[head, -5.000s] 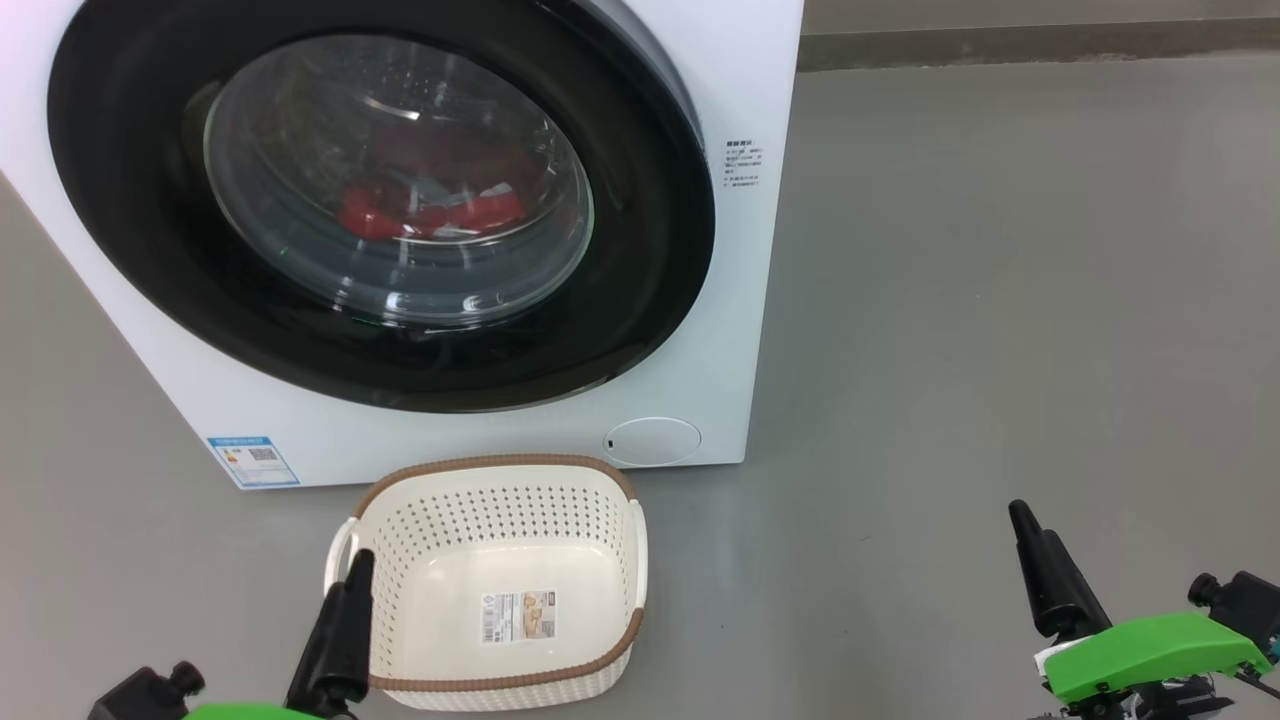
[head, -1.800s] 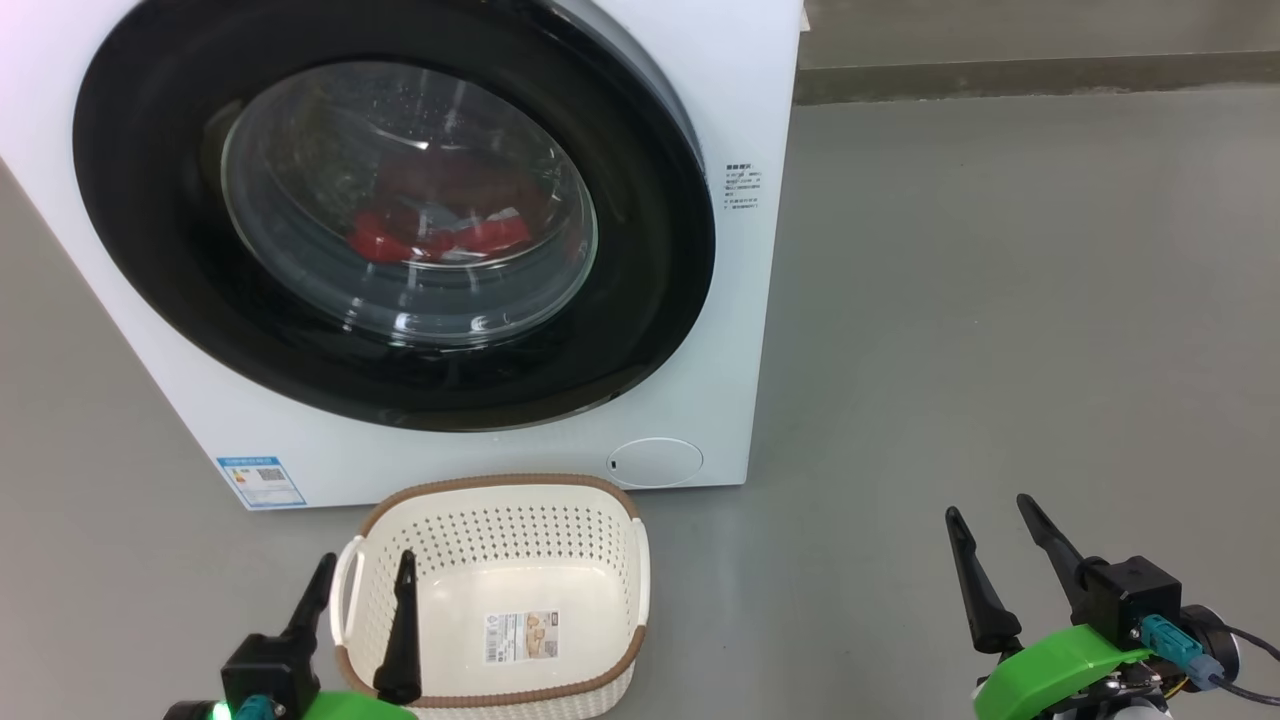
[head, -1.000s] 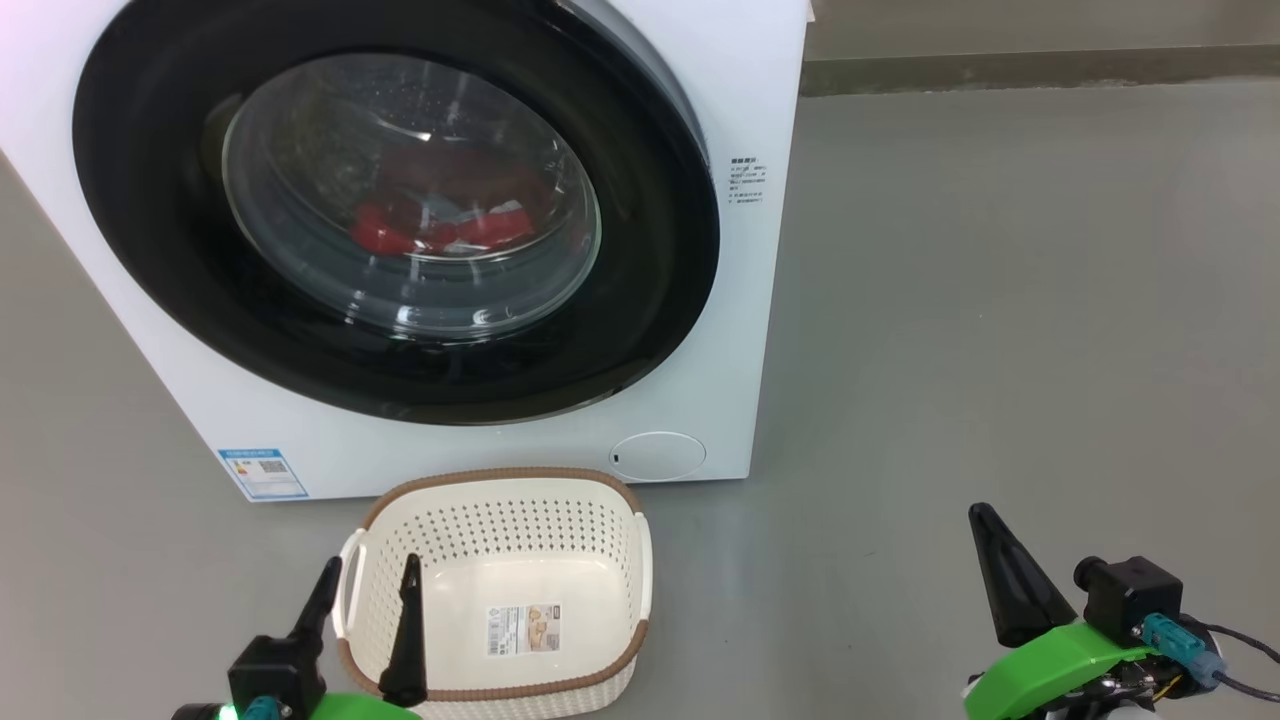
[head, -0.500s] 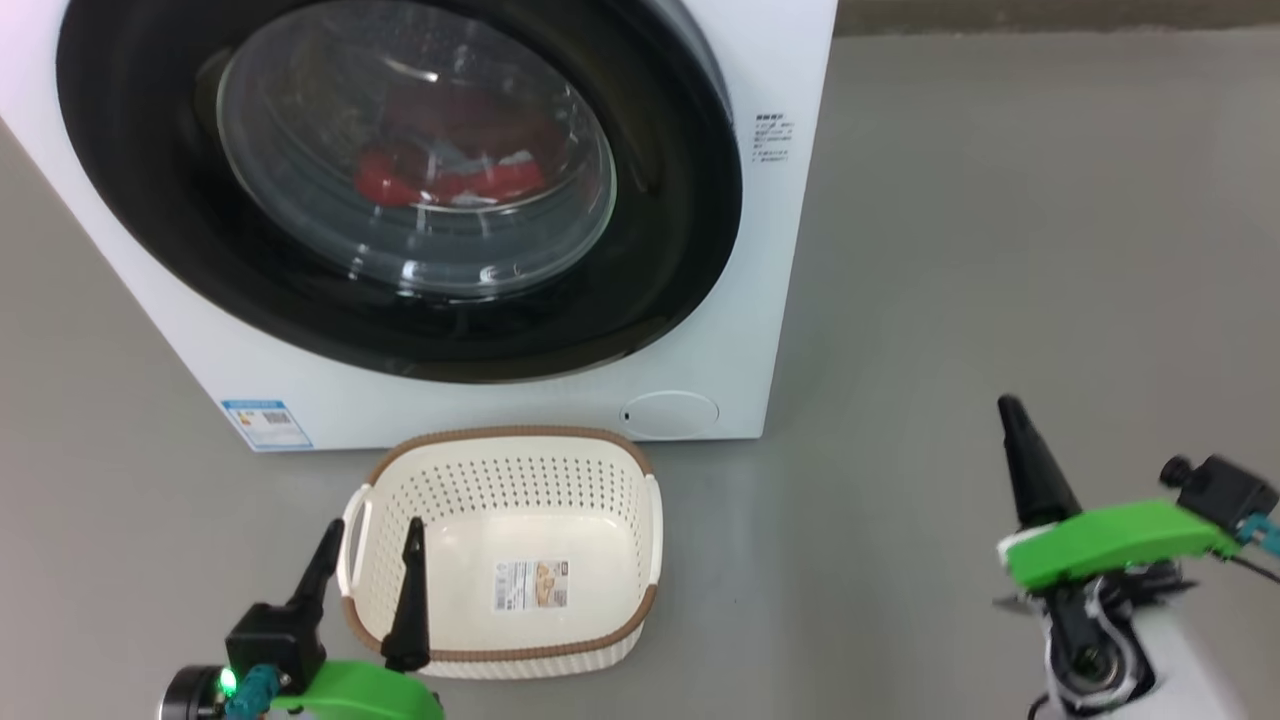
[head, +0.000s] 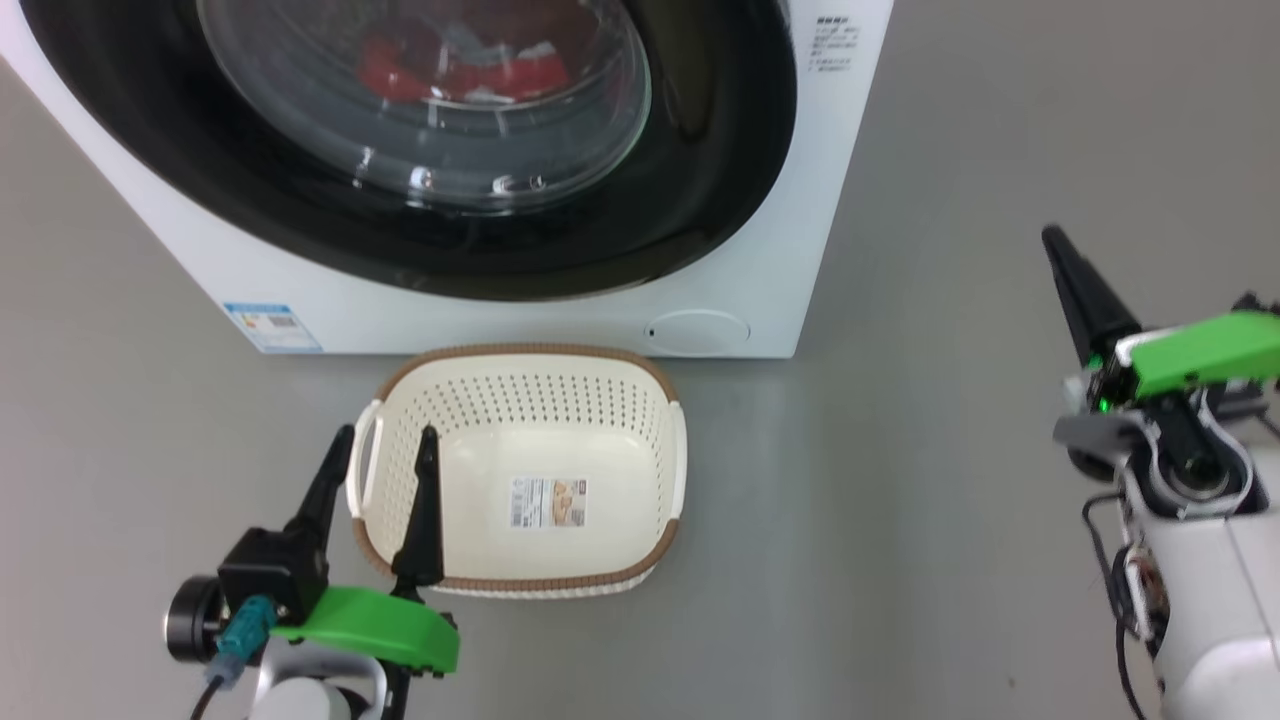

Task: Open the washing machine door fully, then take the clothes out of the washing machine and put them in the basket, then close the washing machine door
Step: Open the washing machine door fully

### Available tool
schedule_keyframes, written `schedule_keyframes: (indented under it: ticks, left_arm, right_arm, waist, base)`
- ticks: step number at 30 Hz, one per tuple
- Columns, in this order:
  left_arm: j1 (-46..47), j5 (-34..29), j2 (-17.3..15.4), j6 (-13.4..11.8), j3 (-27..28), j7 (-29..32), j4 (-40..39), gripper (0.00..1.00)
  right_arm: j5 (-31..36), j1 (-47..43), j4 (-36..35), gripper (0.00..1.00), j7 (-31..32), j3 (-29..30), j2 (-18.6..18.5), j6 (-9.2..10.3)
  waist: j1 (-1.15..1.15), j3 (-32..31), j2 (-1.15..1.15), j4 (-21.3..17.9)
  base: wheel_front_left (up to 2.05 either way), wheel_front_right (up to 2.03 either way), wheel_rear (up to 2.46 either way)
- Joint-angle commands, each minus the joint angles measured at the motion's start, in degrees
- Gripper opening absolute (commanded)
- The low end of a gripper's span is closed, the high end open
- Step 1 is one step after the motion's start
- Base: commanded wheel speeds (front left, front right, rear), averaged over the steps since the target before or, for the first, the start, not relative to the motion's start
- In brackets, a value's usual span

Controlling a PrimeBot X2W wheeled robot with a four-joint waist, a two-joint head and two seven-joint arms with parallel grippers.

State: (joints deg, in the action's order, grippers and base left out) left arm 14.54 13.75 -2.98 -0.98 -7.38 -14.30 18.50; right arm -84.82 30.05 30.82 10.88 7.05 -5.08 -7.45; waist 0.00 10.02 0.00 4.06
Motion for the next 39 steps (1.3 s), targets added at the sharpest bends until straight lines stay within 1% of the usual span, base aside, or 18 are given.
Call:
schedule_keyframes:
  ticks: [1,6,10,17,23,27,39]
  left_arm:
    - [2.16,0.2,-0.79,-0.01,1.61,-0.63,-1.84,1.0]
    - [4.09,0.14,-0.67,0.01,1.07,-0.66,-2.99,1.0]
    - [5.62,0.07,-0.56,0.03,0.58,-0.68,-3.88,1.0]
    - [7.56,0.2,-0.25,0.18,-0.67,-0.69,-5.74,1.0]
    - [8.64,0.74,-0.03,0.09,-2.27,-0.69,-6.39,1.0]
    - [9.12,1.08,0.04,0.09,-3.23,-0.69,-6.36,1.0]
    - [9.63,1.79,0.09,-0.12,-4.96,-0.7,-6.02,1.0]
  right_arm:
    - [-0.88,3.09,-0.85,0.0,1.08,-0.81,-0.45,-0.03]
    - [-3.09,10.01,2.44,0.0,5.56,-1.37,-1.34,-0.03]
    - [-3.57,15.65,5.08,0.0,8.29,-2.3,-1.99,-0.03]
    - [-3.16,24.95,10.01,0.0,11.33,-4.08,-2.65,-0.03]
    - [-2.81,32.32,14.24,0.0,12.9,-5.36,-2.31,-0.03]
    - [-2.58,35.26,16.16,0.0,13.3,-5.83,-2.15,-0.03]
    - [-2.2,40.16,20.9,0.0,13.75,-6.46,-2.15,-0.03]
  waist:
    - [0.0,2.75,0.0,1.26]
    - [0.0,6.42,0.0,2.19]
    - [0.0,9.3,0.0,3.1]
    - [0.0,12.99,0.0,4.98]
    - [0.0,14.62,0.0,6.81]
    - [0.0,15.19,0.0,7.75]
    - [0.0,15.95,0.0,9.44]
  base:
    - [0.0,0.0,0.0]
    - [0.0,0.0,0.0]
    - [0.0,0.0,0.0]
    - [0.0,0.0,0.0]
    - [0.0,0.0,0.0]
    - [0.0,0.0,0.0]
    - [0.0,0.0,0.0]
